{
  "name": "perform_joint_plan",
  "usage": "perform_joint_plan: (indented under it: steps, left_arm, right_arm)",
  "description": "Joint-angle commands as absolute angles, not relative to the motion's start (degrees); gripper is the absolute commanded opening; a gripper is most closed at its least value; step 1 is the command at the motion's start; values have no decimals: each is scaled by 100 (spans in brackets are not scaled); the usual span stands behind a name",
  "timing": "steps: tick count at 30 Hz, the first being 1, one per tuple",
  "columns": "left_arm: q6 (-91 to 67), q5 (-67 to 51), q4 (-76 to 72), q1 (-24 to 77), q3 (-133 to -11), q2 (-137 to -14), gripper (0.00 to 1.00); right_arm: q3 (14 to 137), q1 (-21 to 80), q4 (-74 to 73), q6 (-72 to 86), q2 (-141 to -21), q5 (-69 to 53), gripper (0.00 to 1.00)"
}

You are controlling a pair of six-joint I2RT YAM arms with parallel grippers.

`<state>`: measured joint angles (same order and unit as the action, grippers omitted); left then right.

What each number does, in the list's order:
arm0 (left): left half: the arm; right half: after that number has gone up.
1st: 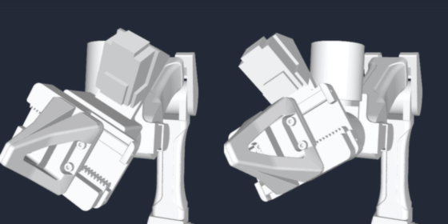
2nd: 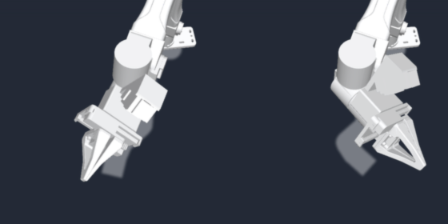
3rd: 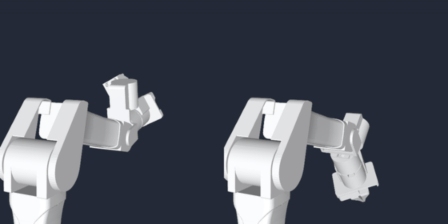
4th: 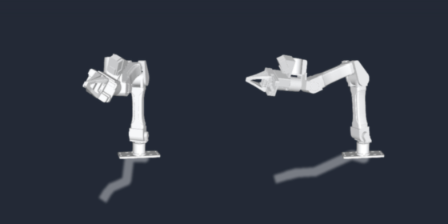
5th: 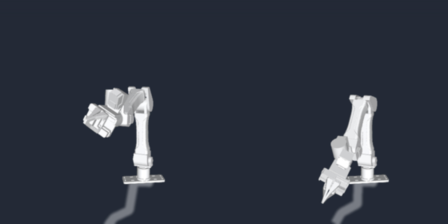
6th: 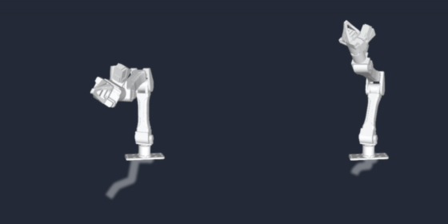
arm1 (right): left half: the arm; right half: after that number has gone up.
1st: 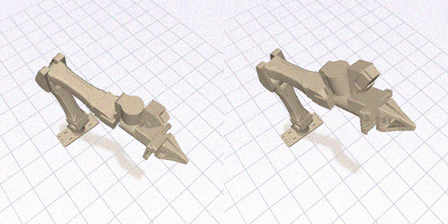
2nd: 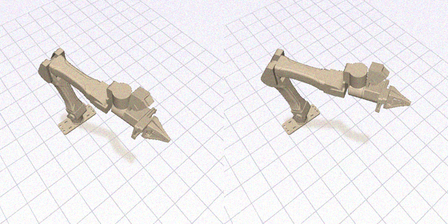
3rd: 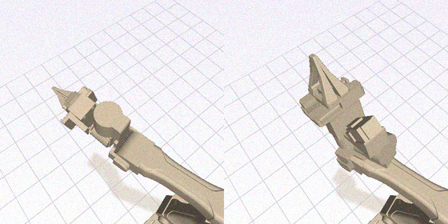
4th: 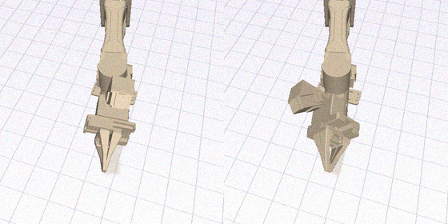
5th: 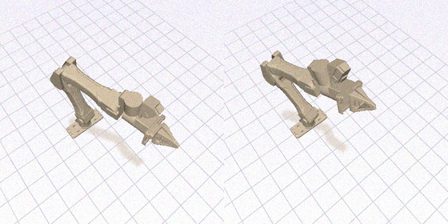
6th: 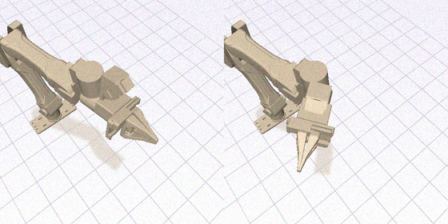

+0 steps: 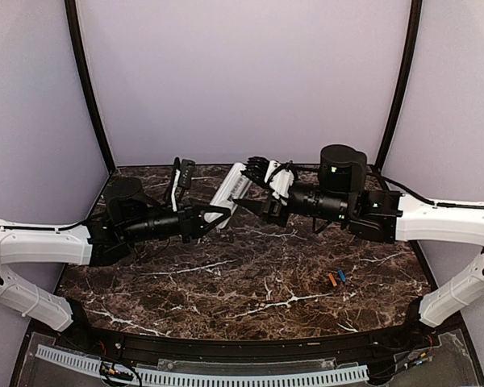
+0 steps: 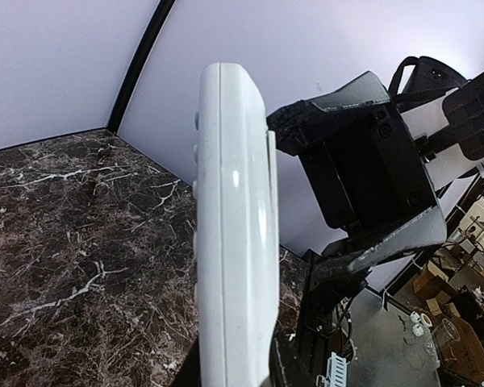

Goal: Load the batteries into the remote control
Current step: Remove the battery cover from the remote control.

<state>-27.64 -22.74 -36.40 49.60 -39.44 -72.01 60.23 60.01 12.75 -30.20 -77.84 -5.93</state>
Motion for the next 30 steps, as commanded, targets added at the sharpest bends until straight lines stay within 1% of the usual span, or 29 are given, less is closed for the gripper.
perform_joint_plan:
  steps: [1, 5, 10, 17, 23, 30]
  left_arm:
    - [-2705, -2264, -4004, 5009, -3997, -7109, 0]
    - [-2653, -1755, -3599, 5010, -4088, -7174, 0]
    - [-2447, -960, -2845, 5008, -4224, -7236, 0]
    - [-2012, 89, -1923, 5008, -4498, -7631, 0]
    - [-1438, 727, -1301, 5006, -4822, -8124, 0]
    - [-1149, 987, -991, 5006, -5132, -8981, 0]
  right_arm:
    - [6029, 6021, 967, -2681, -8016, -962, 53]
    - [5889, 5969, 1123, -2417, -8095, -1142, 50]
    - [5590, 5867, 1469, -2162, -8160, -1282, 50]
    - [5140, 5705, 1869, -1784, -8425, -1353, 50]
    - [4536, 5679, 2280, -1429, -8653, -1265, 51]
    - [4031, 5659, 2501, -1109, -8761, -944, 55]
